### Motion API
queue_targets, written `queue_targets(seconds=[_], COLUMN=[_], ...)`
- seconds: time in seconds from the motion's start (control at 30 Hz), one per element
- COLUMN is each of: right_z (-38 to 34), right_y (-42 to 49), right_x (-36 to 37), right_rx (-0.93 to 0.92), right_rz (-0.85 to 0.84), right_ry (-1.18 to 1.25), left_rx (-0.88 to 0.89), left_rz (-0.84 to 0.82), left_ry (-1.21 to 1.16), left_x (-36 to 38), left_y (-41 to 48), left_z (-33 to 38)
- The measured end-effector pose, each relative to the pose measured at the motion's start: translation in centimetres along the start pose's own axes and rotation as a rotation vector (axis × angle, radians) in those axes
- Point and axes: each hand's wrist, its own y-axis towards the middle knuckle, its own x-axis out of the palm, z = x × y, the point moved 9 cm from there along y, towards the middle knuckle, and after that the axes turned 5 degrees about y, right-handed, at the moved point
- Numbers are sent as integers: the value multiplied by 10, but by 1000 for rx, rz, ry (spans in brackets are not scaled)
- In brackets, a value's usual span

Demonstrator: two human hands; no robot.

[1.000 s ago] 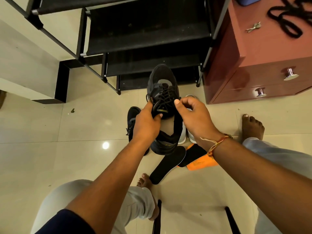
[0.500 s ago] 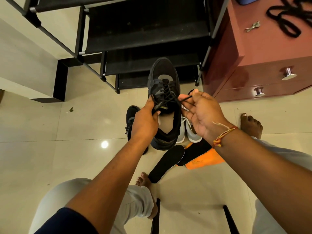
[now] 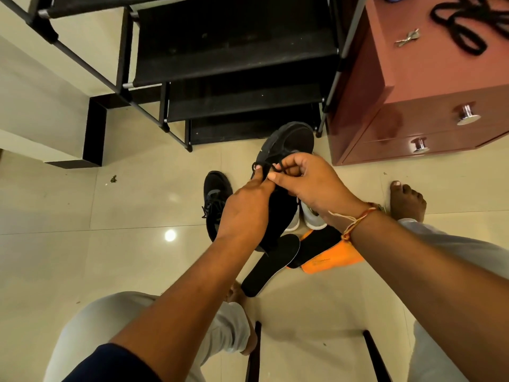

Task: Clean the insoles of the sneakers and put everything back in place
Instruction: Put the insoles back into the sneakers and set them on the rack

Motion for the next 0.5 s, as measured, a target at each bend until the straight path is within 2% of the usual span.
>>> queue_targets(seconds=[0.17, 0.3, 0.5], right_z=[8, 8, -3], right_y=[2, 0, -1], right_x=[-5, -3, -10], right_rx=[70, 171, 193], right_rz=[18, 28, 107], right_ry=[41, 197, 552], left_rx=[20, -12, -277], left_rz=[-18, 23, 39], left_ry=[130, 96, -11], left_x=[3, -1, -10], left_y=[2, 4, 7], left_z=[3, -2, -39])
